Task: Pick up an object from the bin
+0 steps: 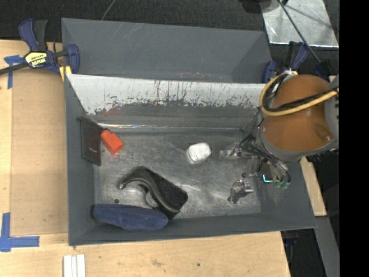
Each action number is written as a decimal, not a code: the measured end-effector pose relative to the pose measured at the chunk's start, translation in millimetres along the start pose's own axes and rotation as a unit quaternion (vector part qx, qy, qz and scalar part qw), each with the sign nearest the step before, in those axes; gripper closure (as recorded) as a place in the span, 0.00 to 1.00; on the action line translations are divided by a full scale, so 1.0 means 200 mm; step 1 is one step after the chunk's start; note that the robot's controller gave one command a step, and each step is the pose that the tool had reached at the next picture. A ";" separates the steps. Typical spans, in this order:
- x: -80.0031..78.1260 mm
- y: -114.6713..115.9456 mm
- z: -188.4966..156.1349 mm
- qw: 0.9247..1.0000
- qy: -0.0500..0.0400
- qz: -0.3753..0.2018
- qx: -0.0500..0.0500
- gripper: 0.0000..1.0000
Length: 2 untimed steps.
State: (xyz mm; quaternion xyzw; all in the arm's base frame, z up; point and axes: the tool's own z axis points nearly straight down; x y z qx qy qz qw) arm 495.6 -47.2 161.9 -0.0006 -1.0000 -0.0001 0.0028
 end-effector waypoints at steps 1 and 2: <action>0.06 0.43 0.18 0.999 -0.002 -0.051 -0.001 0.00; -0.02 0.76 0.37 1.000 0.002 -0.022 0.004 0.00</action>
Offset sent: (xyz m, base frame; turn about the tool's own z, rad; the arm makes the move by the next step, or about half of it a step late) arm -0.0120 0.0805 -0.0341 -0.0927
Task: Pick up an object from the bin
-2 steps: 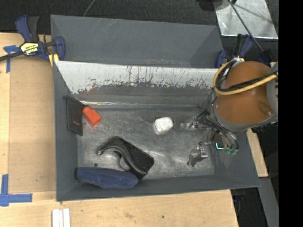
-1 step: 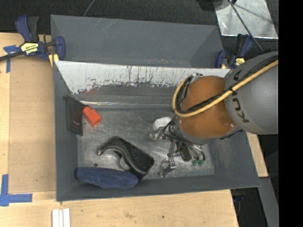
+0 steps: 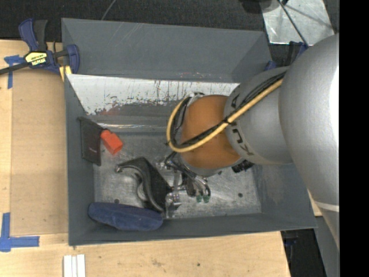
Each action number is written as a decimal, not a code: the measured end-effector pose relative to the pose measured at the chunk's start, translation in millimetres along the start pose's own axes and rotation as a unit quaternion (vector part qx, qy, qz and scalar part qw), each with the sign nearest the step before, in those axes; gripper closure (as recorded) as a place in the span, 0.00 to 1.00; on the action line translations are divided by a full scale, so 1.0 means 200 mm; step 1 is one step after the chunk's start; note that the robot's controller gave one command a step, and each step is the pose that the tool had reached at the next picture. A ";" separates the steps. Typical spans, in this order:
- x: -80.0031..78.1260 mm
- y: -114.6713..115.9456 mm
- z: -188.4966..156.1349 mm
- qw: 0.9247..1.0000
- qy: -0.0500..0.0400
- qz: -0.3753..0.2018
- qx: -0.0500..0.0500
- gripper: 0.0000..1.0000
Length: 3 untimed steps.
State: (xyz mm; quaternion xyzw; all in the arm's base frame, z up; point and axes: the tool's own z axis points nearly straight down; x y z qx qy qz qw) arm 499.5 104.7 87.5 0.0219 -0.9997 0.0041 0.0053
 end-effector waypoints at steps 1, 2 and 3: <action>-0.01 -0.11 -0.07 0.996 -0.008 -0.092 -0.003 0.00; -0.04 0.09 0.01 0.985 -0.013 -0.174 0.005 0.00; -0.04 0.09 0.01 0.985 -0.013 -0.174 0.005 1.00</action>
Offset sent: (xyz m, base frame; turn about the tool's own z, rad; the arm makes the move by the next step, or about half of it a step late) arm 0.0022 -0.0208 0.0139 -0.1856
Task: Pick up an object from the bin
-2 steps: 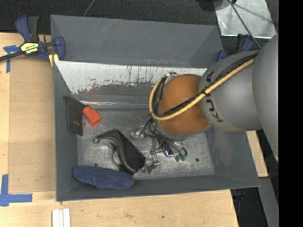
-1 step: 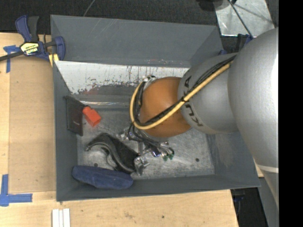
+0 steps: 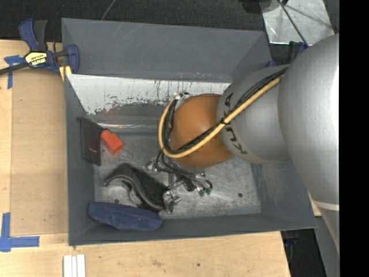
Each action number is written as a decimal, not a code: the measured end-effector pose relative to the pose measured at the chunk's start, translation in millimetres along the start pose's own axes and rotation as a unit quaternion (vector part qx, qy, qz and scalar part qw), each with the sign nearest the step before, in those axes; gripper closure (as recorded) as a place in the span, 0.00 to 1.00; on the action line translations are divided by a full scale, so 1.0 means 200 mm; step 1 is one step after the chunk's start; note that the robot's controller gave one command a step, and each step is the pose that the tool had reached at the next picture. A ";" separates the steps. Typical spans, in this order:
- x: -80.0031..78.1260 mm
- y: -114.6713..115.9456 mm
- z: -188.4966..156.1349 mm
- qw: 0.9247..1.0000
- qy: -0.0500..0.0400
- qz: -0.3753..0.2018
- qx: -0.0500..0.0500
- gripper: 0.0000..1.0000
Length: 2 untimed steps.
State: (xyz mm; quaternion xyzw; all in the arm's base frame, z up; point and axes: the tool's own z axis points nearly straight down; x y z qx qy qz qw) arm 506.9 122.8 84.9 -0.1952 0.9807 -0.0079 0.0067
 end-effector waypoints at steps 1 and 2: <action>0.02 -0.18 -0.70 0.992 -0.001 -0.123 -0.008 1.00; 0.03 -0.17 -0.68 0.992 0.002 -0.123 -0.009 0.00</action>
Offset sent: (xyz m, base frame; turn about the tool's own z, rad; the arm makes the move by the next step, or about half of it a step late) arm 0.0052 -0.0314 0.1370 -0.2486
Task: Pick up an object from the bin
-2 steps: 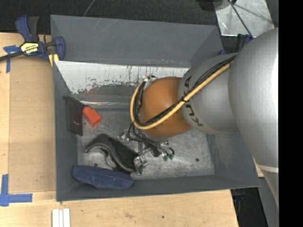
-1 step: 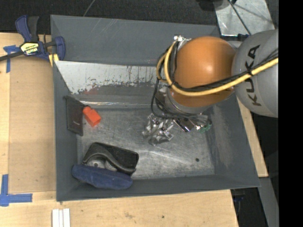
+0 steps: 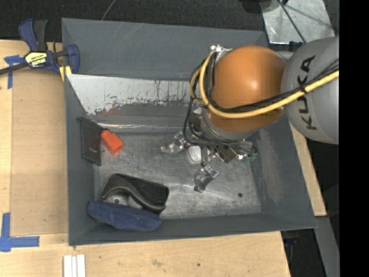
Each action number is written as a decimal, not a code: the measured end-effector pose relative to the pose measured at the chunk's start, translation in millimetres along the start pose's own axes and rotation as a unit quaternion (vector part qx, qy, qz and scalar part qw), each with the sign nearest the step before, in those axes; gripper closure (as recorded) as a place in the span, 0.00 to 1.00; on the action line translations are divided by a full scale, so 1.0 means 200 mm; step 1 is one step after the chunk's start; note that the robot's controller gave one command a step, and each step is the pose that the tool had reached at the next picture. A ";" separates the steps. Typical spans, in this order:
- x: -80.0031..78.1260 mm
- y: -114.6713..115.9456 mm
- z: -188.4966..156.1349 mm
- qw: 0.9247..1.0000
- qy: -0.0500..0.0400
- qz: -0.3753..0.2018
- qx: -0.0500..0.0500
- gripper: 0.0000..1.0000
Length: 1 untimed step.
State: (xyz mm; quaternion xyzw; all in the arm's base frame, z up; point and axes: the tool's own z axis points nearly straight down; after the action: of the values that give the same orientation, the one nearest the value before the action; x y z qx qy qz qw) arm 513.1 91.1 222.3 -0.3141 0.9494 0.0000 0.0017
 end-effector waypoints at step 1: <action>-0.19 0.25 0.50 0.998 -0.003 -0.058 0.001 0.00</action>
Offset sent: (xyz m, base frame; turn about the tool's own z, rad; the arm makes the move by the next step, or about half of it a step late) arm -0.0037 0.0685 -0.1139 -0.1199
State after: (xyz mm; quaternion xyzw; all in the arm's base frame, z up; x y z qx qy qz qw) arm 512.9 154.2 121.4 -0.3687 0.9295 -0.0004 0.0050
